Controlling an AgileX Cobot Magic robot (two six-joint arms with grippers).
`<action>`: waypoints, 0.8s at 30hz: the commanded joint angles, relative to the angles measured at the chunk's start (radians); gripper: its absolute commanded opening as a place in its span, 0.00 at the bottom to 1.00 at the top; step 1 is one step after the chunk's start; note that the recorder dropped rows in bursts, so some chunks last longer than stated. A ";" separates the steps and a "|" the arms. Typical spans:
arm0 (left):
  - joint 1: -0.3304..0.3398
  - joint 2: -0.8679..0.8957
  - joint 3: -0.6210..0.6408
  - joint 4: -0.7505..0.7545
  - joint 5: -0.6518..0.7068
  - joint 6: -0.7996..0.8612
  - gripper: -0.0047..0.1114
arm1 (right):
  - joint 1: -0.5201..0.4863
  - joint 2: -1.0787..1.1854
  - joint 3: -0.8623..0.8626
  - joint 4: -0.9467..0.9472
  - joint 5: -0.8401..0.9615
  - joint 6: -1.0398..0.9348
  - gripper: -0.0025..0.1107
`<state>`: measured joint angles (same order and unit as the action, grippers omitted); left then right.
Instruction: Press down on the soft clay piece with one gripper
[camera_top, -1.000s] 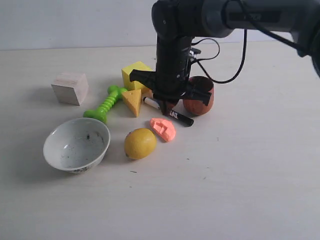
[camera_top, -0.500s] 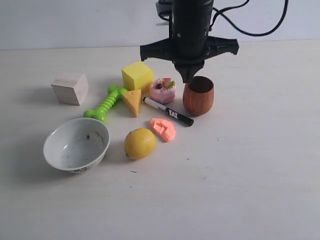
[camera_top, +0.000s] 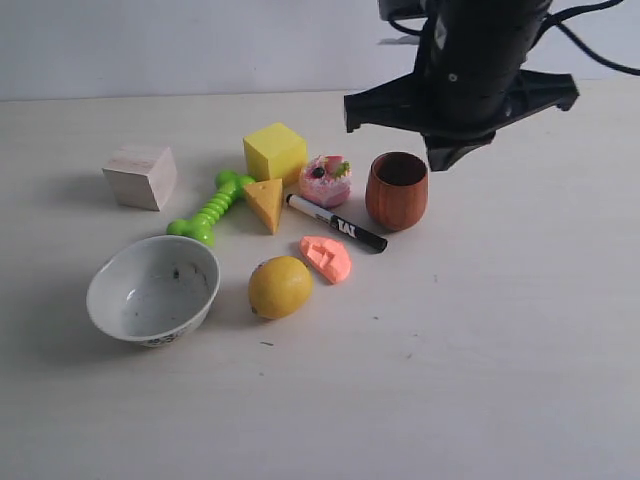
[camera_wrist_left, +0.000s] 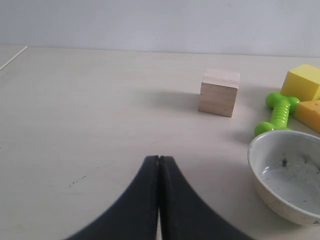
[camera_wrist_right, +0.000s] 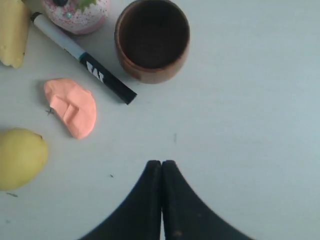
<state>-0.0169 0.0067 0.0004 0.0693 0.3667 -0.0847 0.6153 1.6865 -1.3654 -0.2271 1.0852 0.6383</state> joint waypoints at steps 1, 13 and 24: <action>-0.005 -0.007 0.000 -0.002 -0.009 0.004 0.04 | 0.001 -0.090 0.009 -0.014 0.064 -0.008 0.02; -0.005 -0.007 0.000 -0.002 -0.009 0.004 0.04 | 0.001 -0.126 0.011 -0.146 0.043 -0.011 0.02; -0.005 -0.007 0.000 -0.002 -0.009 0.004 0.04 | -0.041 -0.321 0.164 -0.321 -0.166 -0.011 0.02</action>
<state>-0.0169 0.0067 0.0004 0.0693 0.3667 -0.0847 0.6077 1.4468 -1.2608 -0.5150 0.9932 0.6347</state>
